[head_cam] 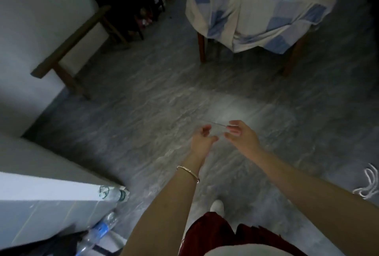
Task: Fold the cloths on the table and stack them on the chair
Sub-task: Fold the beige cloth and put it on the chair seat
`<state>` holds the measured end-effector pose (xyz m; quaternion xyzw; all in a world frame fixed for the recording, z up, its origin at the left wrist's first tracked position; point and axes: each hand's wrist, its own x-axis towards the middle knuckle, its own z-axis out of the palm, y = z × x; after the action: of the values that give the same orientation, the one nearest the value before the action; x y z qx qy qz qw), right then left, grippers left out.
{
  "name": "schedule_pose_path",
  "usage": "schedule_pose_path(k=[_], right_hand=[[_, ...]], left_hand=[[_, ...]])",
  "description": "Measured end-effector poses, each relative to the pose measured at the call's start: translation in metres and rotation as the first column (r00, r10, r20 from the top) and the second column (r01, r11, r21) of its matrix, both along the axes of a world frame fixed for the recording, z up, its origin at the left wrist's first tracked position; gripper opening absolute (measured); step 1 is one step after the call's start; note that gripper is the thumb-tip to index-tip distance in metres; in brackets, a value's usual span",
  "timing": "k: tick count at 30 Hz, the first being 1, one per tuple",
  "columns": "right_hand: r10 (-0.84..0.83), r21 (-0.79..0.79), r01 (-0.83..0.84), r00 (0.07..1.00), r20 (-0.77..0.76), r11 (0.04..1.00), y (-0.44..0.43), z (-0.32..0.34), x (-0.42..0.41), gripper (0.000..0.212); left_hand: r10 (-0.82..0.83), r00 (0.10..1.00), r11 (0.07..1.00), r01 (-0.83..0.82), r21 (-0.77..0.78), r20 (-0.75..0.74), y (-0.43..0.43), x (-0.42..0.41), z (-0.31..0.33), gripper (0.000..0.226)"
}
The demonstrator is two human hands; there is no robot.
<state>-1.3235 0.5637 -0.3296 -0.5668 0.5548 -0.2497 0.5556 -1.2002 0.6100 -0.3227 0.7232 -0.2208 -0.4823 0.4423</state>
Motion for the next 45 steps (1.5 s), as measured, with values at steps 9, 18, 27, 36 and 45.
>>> schedule_pose_path(k=[9,18,27,36,45], right_hand=[[-0.249,0.014,0.249,0.968,0.036,0.968,-0.057,0.0,0.001,0.035],[-0.374,0.001,0.374,0.927,0.014,0.928,-0.093,0.001,-0.027,0.044],[-0.429,-0.015,0.429,0.903,0.006,0.903,-0.167,0.0,-0.072,0.046],[-0.322,-0.031,0.321,0.946,-0.038,0.947,-0.261,0.005,-0.116,0.047],[-0.283,-0.083,0.277,0.955,-0.083,0.957,-0.336,0.015,-0.145,0.047]], left_hand=[[-0.202,0.979,0.978,0.2,-0.066,-0.026,-0.083,0.011,0.002,0.049],[-0.334,0.942,0.942,0.331,-0.06,-0.039,-0.138,-0.015,0.001,0.048],[-0.384,0.923,0.922,0.382,-0.057,-0.018,-0.212,-0.057,0.004,0.049],[-0.325,0.946,0.945,0.325,-0.034,0.012,-0.303,-0.104,0.018,0.049],[-0.281,0.96,0.959,0.281,-0.045,0.002,-0.363,-0.128,0.026,0.05]])
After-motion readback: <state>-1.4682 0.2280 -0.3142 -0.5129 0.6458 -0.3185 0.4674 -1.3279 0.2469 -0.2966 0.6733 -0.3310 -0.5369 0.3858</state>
